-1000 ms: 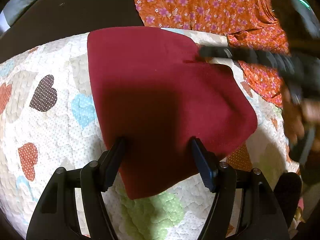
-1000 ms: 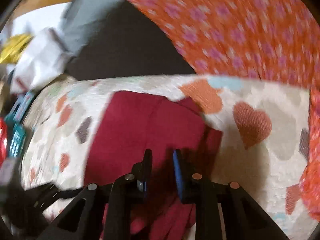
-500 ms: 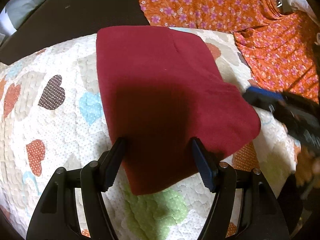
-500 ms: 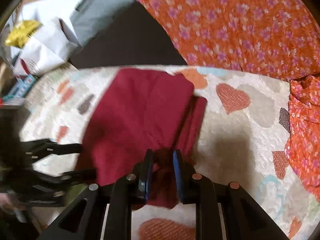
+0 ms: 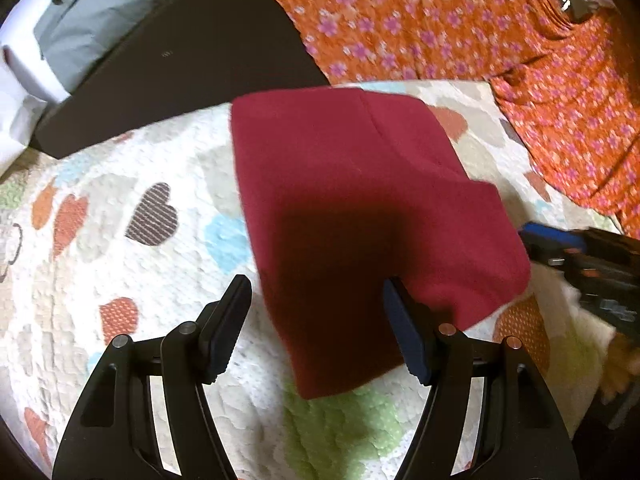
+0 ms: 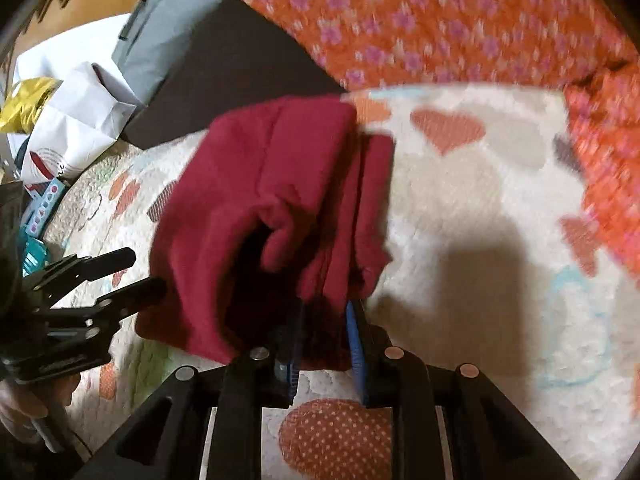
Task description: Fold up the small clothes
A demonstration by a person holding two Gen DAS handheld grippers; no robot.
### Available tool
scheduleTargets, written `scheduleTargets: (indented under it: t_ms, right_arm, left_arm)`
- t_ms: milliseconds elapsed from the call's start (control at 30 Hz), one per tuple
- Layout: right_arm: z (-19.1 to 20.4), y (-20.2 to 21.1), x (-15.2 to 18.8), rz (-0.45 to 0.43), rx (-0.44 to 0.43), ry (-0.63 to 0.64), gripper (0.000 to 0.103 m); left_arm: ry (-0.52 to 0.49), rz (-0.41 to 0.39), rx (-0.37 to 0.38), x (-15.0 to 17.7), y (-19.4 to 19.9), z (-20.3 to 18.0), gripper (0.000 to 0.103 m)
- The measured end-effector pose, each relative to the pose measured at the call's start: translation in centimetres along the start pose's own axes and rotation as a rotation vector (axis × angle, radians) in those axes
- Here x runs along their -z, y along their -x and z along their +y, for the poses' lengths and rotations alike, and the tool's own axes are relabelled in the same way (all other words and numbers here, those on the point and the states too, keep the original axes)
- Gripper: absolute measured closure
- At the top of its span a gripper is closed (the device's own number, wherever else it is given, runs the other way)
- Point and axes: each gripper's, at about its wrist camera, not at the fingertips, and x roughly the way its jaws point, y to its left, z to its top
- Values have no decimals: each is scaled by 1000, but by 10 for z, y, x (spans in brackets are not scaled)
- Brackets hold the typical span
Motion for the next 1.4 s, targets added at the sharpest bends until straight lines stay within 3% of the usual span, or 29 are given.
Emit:
scheduleTargets:
  t_ms: [200,367,467,533,933,1067,1233,1300,1400]
  right_arm:
    - [31,28,-16,-97,-67,27,83]
    - [39,0,-22,-84,-25,58,83]
    - [24,-37,-10,27,30,25,83]
    - [13,-50,0,57,-17,-21,83]
    - [27,-17,-5,-3,3,11,80]
    - [21,-11,-12,-28,22,-10,68]
    - [-5,-21,-25,-37,24,-106,50]
    - [-17,-32,-30,-15,-21,-155,43]
    - [-24,-42,-34,-1,-65,-193,42]
  left_arm:
    - [31,-15,-36,-1,2,9,36]
    - [50,-26,-51,-2,3,13,36]
    - [57,-31,-60,-2,3,14,36]
    - [67,-29,-62,-3,2,16,35]
    - [93,-30,-64,-4,0,20,36]
    - [128,-26,-23,-6,-2,27,35]
    - [236,8,126,-12,-12,43,33]
    - [261,22,133,-14,-17,47,33]
    - [275,25,129,-16,-23,51,33]
